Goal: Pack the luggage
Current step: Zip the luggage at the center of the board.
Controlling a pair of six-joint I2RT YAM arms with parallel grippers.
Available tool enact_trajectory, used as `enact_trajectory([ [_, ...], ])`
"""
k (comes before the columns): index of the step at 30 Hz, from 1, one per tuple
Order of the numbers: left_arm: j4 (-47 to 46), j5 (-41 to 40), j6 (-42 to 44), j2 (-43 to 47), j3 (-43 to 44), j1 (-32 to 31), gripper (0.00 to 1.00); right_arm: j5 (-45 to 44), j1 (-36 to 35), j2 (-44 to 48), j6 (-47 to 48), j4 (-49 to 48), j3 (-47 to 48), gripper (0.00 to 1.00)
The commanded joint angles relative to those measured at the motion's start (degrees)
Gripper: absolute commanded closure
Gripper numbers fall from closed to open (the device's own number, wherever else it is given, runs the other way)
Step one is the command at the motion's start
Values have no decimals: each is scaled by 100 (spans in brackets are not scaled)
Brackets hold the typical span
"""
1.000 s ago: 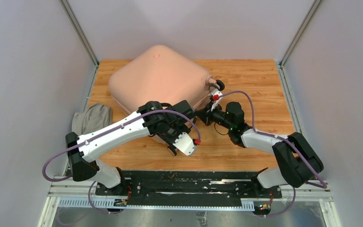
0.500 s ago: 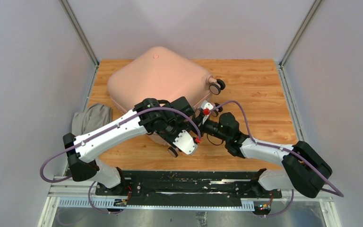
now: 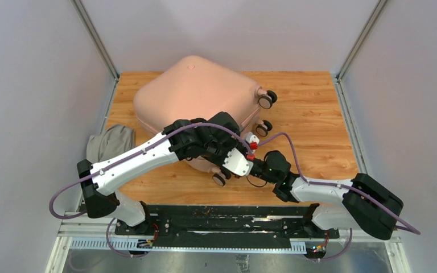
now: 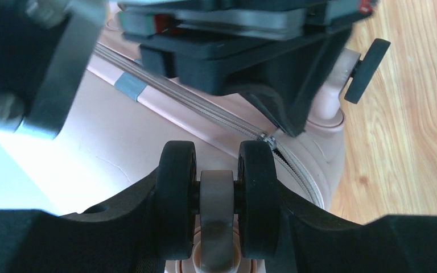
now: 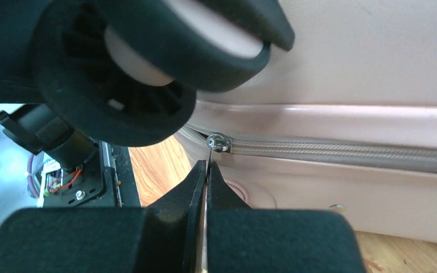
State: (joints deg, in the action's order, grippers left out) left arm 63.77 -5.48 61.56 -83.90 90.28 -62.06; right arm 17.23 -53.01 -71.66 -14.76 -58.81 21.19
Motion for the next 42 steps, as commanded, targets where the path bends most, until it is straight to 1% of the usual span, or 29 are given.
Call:
enact_trajectory([
  [1,-2705,-168,-889,331,332,54,100,-3,-370,589,-442,-871,-306,100],
  [5,-3127,-230,-1721,333,255,164,100,-313,-547,818,-293,-608,-376,100],
  [10,-3725,-329,-2505,131,375,248,100,-465,-797,502,-69,-625,-231,100],
  [12,-3932,-433,-2770,-22,525,268,100,-623,-925,414,144,-612,-178,100],
  [14,-4032,-449,-3177,-238,767,331,100,-888,-1076,489,494,-394,-112,100],
  [16,-3976,-408,-3553,-479,1113,417,100,-1233,-1202,641,872,-20,-25,100],
  [18,-3886,-365,-3759,-665,1401,441,100,-1535,-1211,765,1110,97,-29,100],
  [21,-3900,-282,-3944,-781,1569,441,100,-1711,-1261,848,1418,235,20,100],
  [22,-3982,-307,-3999,-795,1571,443,100,-1937,-1321,828,1530,273,59,100],
  [25,-4166,-375,-4144,-907,1743,441,100,-2238,-1601,608,1954,168,170,100],
  [28,-4131,-441,-4362,-1087,2080,453,100,-2576,-1928,348,2389,25,287,100],
  [30,-4134,-371,-4429,-1146,2177,450,100,-2726,-1989,243,2518,-67,323,100],
  [34,-4167,-283,-4546,-1114,2137,451,100,-2956,-2001,261,2671,-131,357,100],
  [38,-4190,-178,-4522,-897,1830,450,100,-3309,-1997,376,2605,-129,283,100],
  [39,-4146,-94,-4463,-822,1752,450,100,-3477,-1994,391,2540,-135,247,96],
  [40,-4068,-41,-4418,-762,1674,449,100,-3637,-1986,420,2459,-166,196,88],
  [41,-3966,52,-4342,-684,1589,449,100,-3783,-1968,493,2389,-205,106,78],
  [42,-3814,185,-4235,-606,1489,454,100,-3961,-1937,597,2273,-215,9,63],
])
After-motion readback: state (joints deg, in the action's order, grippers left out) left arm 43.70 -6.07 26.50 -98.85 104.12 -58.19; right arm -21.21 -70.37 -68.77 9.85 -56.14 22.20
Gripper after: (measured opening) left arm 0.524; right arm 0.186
